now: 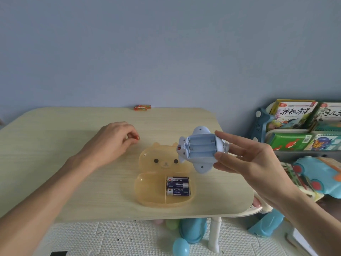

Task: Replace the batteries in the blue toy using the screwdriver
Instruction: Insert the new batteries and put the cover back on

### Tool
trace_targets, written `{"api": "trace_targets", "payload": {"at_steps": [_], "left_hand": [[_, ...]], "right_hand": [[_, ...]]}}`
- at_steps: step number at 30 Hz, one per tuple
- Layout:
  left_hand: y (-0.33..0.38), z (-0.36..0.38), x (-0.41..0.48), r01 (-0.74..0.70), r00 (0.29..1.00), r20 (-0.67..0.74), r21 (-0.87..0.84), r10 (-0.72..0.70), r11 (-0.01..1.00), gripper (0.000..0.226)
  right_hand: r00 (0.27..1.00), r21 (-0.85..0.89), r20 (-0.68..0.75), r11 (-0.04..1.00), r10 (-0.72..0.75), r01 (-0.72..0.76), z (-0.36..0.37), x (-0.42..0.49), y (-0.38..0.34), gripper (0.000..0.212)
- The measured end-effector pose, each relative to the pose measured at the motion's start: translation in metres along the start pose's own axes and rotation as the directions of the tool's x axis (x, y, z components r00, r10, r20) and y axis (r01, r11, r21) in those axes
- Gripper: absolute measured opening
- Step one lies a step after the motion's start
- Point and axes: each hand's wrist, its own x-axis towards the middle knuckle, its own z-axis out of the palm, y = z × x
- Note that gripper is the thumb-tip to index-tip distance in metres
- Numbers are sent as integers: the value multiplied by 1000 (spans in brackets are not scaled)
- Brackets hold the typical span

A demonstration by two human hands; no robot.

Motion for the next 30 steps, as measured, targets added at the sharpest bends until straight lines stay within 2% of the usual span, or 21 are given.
{"api": "trace_targets", "payload": {"at_steps": [3, 5, 8, 13, 16, 21, 25, 30], "left_hand": [[20, -20, -1, -19, 987, -160, -69, 7, 997, 14], [43, -35, -3, -93, 976, -212, -206, 48, 974, 27], [82, -46, -8, -194, 969, -223, -416, 107, 888, 22], [119, -35, -17, -168, 985, -143, -633, 100, 755, 10], [127, -32, -20, -199, 979, -160, -649, 125, 734, 11], [133, -25, -21, -191, 977, -182, -553, 106, 811, 14], [134, -19, -24, -174, 980, -177, -558, 88, 811, 14], [130, -12, -21, -247, 955, -267, -478, 128, 843, 20]], "right_hand": [[1000, 31, 8, 999, -10, 10, -1, 0, 0, 63], [1000, 60, 12, 998, -13, 12, 0, 1, 0, 62], [1000, 102, 22, 995, -11, 9, 4, 1, -1, 57], [999, 102, 47, 995, -25, 20, 7, -1, -1, 55], [998, 104, 50, 994, -37, 32, 6, -2, -2, 61], [998, 136, 50, 990, -49, 41, 7, -3, -4, 61], [998, 175, 39, 984, -55, 47, 8, -3, -5, 60], [998, 220, 31, 974, -57, 49, 9, -4, -4, 60]]}}
